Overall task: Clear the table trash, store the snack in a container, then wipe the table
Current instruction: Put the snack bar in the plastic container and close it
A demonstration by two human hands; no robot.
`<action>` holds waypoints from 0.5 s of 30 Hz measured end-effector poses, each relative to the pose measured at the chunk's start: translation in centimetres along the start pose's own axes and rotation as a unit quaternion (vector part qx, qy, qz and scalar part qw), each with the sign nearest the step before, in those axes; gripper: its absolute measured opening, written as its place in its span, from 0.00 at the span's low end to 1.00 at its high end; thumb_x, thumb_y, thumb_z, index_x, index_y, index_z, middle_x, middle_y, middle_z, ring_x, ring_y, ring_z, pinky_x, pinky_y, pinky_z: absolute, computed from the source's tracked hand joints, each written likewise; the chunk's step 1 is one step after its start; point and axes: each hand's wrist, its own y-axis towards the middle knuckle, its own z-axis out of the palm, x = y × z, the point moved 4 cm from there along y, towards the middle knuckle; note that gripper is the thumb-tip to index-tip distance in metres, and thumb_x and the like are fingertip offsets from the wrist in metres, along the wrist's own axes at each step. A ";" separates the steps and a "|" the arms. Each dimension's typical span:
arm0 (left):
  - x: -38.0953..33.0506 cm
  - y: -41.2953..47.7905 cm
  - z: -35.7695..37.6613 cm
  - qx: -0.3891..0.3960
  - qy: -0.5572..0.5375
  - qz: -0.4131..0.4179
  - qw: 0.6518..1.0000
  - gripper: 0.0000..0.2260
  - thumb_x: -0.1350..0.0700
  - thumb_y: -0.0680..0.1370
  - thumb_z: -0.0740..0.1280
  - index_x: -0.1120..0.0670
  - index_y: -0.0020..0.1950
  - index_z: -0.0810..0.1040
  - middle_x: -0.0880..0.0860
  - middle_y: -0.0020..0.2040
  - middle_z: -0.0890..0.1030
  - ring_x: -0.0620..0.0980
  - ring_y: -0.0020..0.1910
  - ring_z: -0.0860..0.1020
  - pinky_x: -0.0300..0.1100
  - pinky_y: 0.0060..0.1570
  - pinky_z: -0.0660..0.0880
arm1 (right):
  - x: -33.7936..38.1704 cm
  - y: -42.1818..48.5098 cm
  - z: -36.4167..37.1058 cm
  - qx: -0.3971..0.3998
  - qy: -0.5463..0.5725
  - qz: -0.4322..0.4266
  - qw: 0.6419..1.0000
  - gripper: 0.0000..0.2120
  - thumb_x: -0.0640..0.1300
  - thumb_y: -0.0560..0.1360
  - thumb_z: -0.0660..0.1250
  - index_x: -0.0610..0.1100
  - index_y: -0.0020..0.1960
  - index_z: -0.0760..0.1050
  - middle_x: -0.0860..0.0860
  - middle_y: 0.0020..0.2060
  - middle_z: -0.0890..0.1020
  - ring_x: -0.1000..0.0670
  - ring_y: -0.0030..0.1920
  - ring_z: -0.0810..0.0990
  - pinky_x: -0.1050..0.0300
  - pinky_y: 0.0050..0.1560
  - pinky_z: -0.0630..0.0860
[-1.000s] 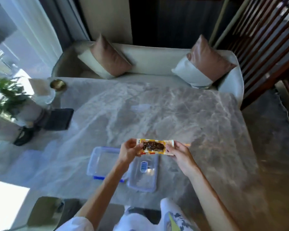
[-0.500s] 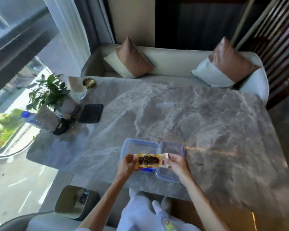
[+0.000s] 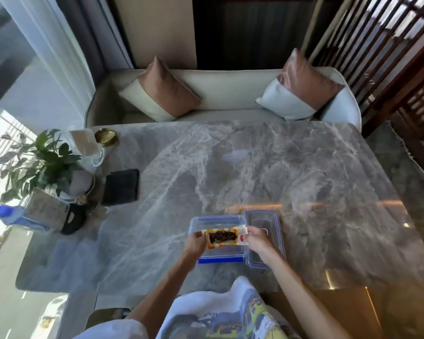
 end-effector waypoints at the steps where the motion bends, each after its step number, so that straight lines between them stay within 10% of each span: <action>1: -0.1 0.3 -0.1 0.003 -0.010 -0.008 1.000 0.15 0.70 0.75 0.57 0.58 0.39 0.80 0.51 0.32 0.77 0.39 0.26 0.73 0.27 0.25 0.68 | 0.1 0.4 0.4 -0.002 0.012 0.007 1.000 0.16 0.29 0.76 0.58 0.36 0.61 0.77 0.44 0.49 0.81 0.48 0.48 0.78 0.59 0.43 0.72; 11: 0.4 2.8 -0.9 -0.007 -0.018 -0.100 0.995 0.10 0.69 0.76 0.55 0.60 0.41 0.73 0.53 0.33 0.72 0.47 0.31 0.71 0.30 0.21 0.69 | -0.3 1.7 4.1 -0.010 0.034 0.082 0.996 0.18 0.33 0.78 0.59 0.39 0.68 0.70 0.41 0.63 0.77 0.43 0.63 0.75 0.46 0.71 0.68; 15: 0.2 3.2 -0.5 -0.023 0.021 -0.114 0.993 0.07 0.68 0.76 0.56 0.60 0.43 0.72 0.56 0.37 0.74 0.53 0.40 0.73 0.40 0.36 0.71 | 0.4 1.6 4.2 0.001 0.008 0.068 0.998 0.26 0.34 0.78 0.61 0.43 0.75 0.62 0.46 0.72 0.70 0.44 0.71 0.69 0.46 0.74 0.64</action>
